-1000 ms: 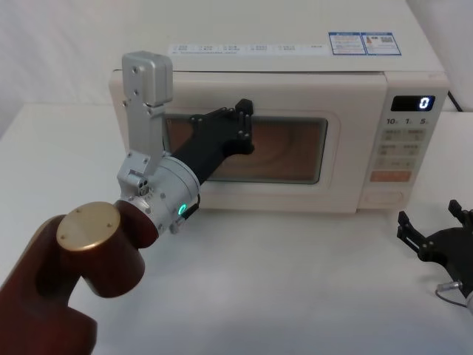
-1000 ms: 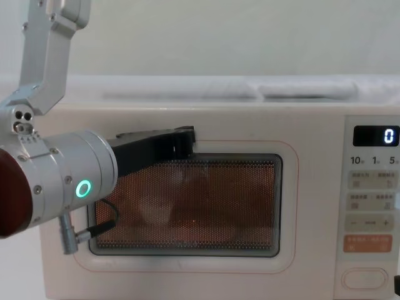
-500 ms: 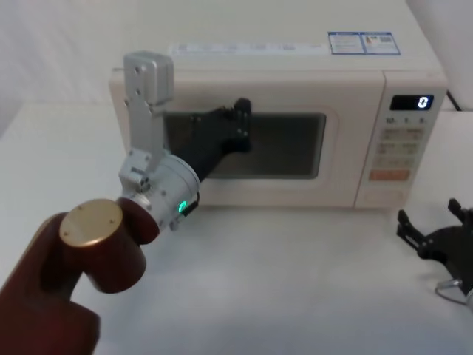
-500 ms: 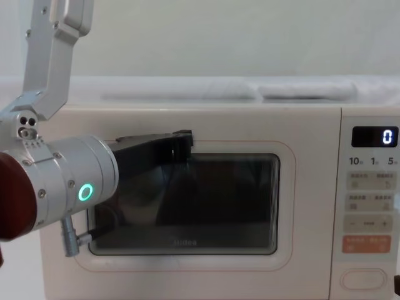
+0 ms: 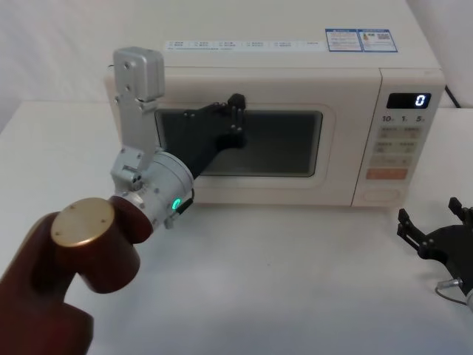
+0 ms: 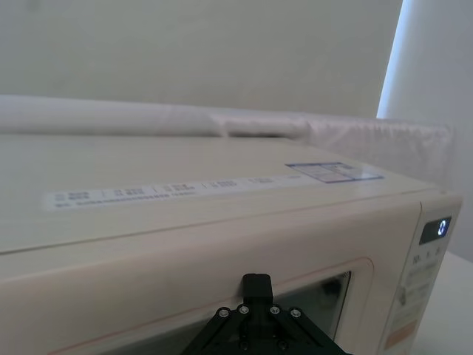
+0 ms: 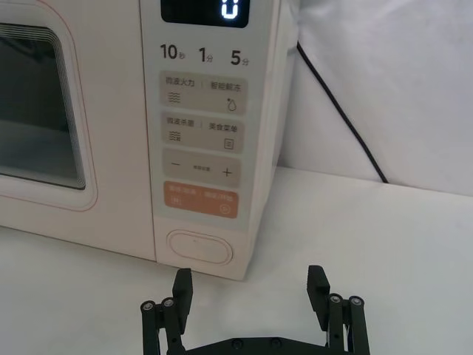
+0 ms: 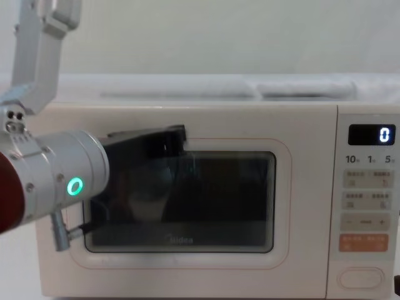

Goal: Press the button to open the microwave door with one hand; close the microwave door with the other hand.

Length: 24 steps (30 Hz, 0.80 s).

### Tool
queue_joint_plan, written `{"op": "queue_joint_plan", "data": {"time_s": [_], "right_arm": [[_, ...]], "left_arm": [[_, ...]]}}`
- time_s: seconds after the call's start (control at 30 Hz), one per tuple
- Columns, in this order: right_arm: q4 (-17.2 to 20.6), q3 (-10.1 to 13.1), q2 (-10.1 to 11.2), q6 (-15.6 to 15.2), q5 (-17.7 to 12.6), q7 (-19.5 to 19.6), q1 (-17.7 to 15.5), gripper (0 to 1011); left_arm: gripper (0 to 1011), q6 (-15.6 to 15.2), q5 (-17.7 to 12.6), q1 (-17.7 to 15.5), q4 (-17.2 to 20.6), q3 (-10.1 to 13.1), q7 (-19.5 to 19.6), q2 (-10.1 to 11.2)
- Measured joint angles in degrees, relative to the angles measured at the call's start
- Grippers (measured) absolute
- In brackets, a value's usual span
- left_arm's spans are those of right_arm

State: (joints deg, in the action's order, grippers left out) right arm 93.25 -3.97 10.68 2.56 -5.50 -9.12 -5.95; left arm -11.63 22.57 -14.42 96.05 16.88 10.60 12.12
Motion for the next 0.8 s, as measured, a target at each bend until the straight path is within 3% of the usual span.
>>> {"op": "queue_joint_plan", "data": {"time_s": [0.57,0.8], "right_arm": [[0.0,0.0,0.0,0.0,0.0,0.0,0.0,1002],[0.0,0.0,0.0,0.0,0.0,0.0,0.0,1002]], "left_arm": [[0,-0.5,1.4,6.4,8.7,-1.7,-1.2,2.1],[15,1.2,-0.9,11.2,11.8,-3.7,-3.8,3.0]]}}
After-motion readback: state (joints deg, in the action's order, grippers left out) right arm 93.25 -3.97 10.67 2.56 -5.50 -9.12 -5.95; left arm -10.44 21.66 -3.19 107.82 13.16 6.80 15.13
